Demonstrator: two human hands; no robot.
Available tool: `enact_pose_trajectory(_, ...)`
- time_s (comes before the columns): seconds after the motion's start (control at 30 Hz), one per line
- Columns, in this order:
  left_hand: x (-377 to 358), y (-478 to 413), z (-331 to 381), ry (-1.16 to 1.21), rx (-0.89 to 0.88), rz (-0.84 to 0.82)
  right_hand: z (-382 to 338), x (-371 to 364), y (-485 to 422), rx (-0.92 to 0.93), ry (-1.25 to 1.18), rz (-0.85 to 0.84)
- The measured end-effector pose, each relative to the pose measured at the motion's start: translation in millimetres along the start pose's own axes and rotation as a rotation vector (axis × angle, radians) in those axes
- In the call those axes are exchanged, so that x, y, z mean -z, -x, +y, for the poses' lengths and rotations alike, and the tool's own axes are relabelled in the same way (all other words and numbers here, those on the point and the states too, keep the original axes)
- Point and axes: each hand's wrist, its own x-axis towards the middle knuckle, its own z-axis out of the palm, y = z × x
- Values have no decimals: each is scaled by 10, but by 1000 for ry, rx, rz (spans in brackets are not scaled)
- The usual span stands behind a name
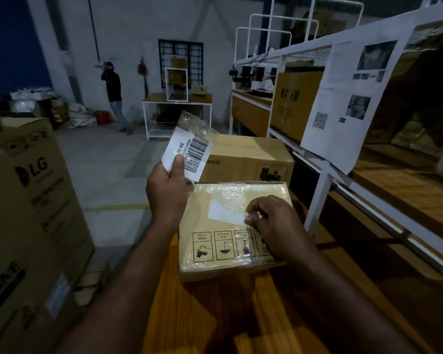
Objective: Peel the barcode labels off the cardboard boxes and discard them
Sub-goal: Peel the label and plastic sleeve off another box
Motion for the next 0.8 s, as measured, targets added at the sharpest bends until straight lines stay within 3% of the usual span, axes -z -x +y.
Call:
enact_pose_trajectory(0.5, -74, -84, 125, -174, -59, -38, 87, -9, -77, 9, -34, 1)
enact_pose_trajectory(0.8, -201, -55, 116, -134, -24, -7, 151, -32, -124, 84, 26, -20)
